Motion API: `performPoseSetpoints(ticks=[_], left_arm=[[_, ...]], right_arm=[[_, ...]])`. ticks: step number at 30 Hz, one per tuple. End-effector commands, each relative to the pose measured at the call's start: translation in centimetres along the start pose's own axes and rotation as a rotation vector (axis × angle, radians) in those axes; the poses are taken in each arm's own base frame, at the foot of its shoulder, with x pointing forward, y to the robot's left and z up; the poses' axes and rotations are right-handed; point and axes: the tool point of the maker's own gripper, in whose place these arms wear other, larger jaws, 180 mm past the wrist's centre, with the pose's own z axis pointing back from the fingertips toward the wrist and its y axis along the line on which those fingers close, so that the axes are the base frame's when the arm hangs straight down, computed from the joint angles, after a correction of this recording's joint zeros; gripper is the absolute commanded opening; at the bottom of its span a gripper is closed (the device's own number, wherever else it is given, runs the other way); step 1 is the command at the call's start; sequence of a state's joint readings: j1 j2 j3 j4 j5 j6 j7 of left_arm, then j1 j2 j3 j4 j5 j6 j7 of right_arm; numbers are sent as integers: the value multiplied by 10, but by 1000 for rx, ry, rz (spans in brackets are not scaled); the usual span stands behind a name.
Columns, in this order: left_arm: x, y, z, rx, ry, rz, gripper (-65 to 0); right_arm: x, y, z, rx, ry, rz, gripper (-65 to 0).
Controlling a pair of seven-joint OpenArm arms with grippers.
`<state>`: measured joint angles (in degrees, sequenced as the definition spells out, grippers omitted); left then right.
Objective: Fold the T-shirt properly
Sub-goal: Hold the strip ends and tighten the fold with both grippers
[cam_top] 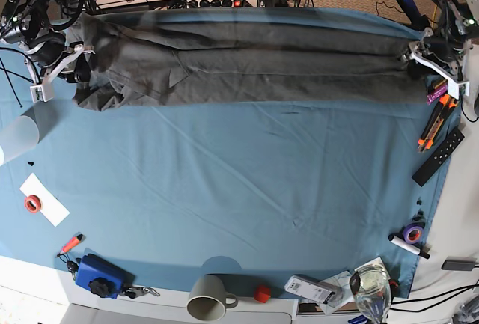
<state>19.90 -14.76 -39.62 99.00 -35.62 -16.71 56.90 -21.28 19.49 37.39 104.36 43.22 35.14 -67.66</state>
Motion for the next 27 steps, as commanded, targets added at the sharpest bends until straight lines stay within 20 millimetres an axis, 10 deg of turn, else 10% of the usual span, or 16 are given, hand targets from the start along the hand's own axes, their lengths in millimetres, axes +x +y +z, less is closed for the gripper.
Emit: performPoseSetpoints(ticks=[1, 12, 22, 27], left_arm=[[-15, -1, -3, -20, 66, 32, -325], [-92, -5, -22, -111, 474, 135, -326], [-83, -18, -21, -186, 446, 121, -649], [-74, -16, -18, -175, 426, 99, -650]], right_arm=[[13, -3, 5, -8, -38, 20, -489], [13, -3, 5, -9, -39, 21, -489], [13, -3, 5, -9, -38, 21, -489], [13, -3, 5, -9, -38, 21, -489]])
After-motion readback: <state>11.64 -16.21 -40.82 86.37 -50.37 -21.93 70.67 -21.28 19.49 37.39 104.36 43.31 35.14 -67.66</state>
